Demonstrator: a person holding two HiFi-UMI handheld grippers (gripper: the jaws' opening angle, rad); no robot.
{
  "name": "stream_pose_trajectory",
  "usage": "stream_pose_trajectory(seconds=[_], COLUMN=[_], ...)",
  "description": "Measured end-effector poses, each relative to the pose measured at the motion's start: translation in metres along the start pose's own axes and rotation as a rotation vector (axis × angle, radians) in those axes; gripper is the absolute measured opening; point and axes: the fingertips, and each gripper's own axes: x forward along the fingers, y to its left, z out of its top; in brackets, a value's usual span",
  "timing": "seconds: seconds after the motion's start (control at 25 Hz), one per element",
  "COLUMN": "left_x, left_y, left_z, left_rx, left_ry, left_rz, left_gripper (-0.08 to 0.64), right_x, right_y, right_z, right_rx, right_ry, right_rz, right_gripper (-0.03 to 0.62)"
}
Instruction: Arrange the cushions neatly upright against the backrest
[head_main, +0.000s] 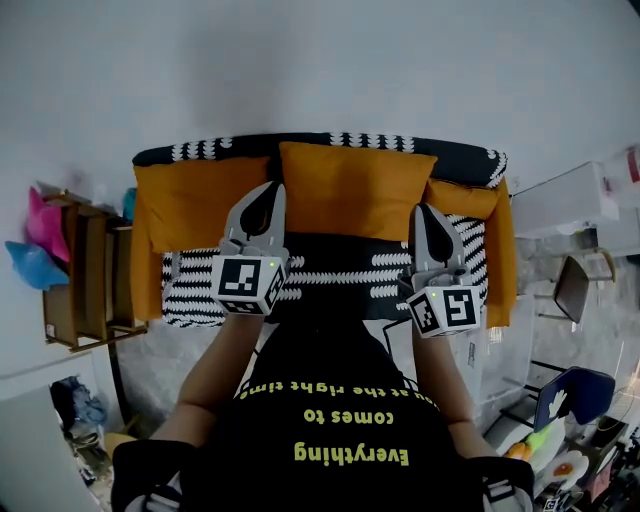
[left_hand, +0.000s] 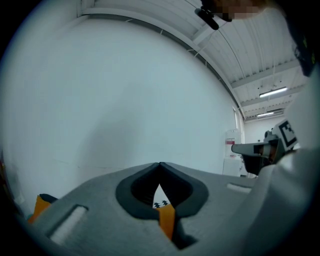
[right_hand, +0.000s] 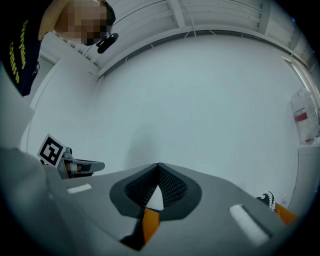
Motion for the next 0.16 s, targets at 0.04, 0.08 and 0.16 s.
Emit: stream_pose_trajectory(seconds=[0.04, 0.08, 0.16], left_x=[0.0004, 0.0007, 0.0012], left_y=[0.0009, 0.0017, 0.0035], left_z=[0.0000, 0.0002, 0.0006], left_rx=[-0.001, -0.001, -0.002], left_ry=[0.001, 0.001, 0.000], left_rz=[0.001, 0.001, 0.001], left_gripper=[-0.002, 0.000, 0.000], right_x=[0.0009, 0.0021, 0.0050], right_y=[-0.0004, -0.0008, -0.0013], right_z=[-0.0004, -0.0004, 0.0003], right_rx=[0.000, 0.001, 0.003], right_ry=[0.001, 0.001, -0.003], right_rz=[-0.003, -0.005, -0.011], right_gripper=[0.011, 0.011, 0.011])
